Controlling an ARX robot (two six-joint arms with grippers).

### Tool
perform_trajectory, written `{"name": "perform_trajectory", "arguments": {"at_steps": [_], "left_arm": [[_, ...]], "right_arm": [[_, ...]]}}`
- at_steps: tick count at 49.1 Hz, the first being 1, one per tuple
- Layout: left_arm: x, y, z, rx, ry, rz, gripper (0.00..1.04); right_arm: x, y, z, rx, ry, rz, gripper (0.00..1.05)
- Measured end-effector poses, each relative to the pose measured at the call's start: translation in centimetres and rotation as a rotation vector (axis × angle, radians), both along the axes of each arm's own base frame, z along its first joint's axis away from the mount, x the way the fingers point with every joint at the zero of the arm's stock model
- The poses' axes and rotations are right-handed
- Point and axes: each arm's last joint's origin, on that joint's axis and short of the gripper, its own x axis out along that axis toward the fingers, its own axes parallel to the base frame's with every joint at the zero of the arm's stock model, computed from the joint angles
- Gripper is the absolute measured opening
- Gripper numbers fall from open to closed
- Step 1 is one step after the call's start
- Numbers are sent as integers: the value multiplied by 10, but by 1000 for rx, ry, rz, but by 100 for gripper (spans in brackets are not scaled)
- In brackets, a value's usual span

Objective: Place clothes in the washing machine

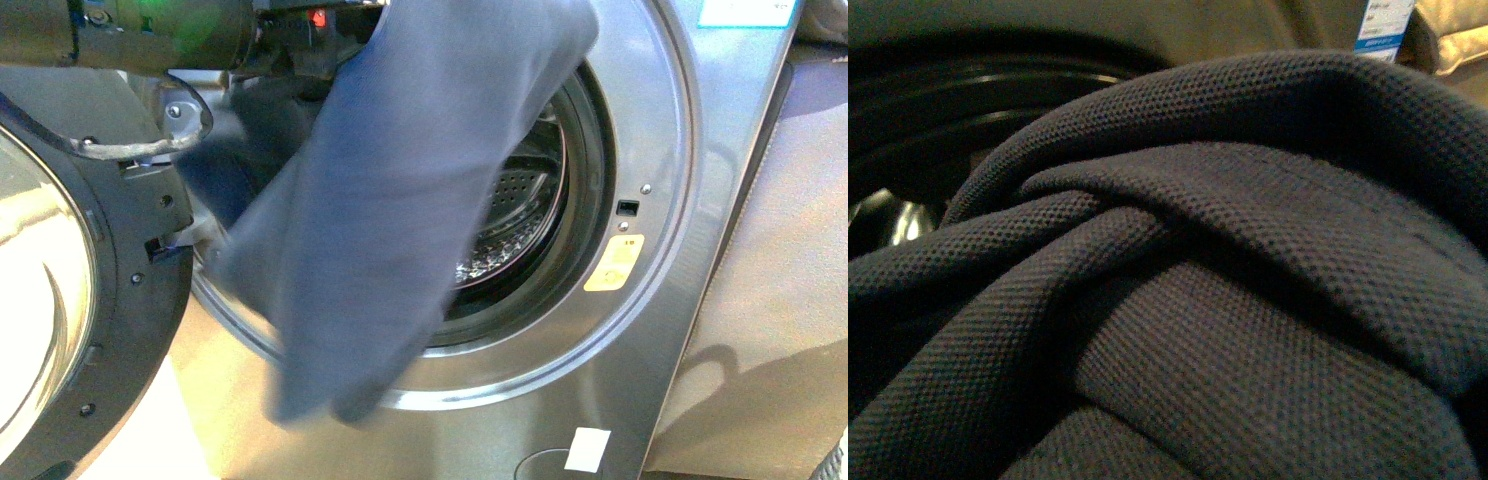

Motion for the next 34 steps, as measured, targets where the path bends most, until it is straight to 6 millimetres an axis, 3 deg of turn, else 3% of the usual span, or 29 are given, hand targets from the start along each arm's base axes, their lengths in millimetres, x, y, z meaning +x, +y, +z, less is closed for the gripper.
{"name": "perform_trajectory", "arguments": {"at_steps": [17,27,34], "left_arm": [[16,2,-28,131,82,141,9],[34,5,-36,91,-88,297,9],[51,3,-56,47,-208,445,9]], "right_arm": [[0,0,0,0,0,0,97],[0,0,0,0,0,0,97],[0,0,0,0,0,0,97]]}}
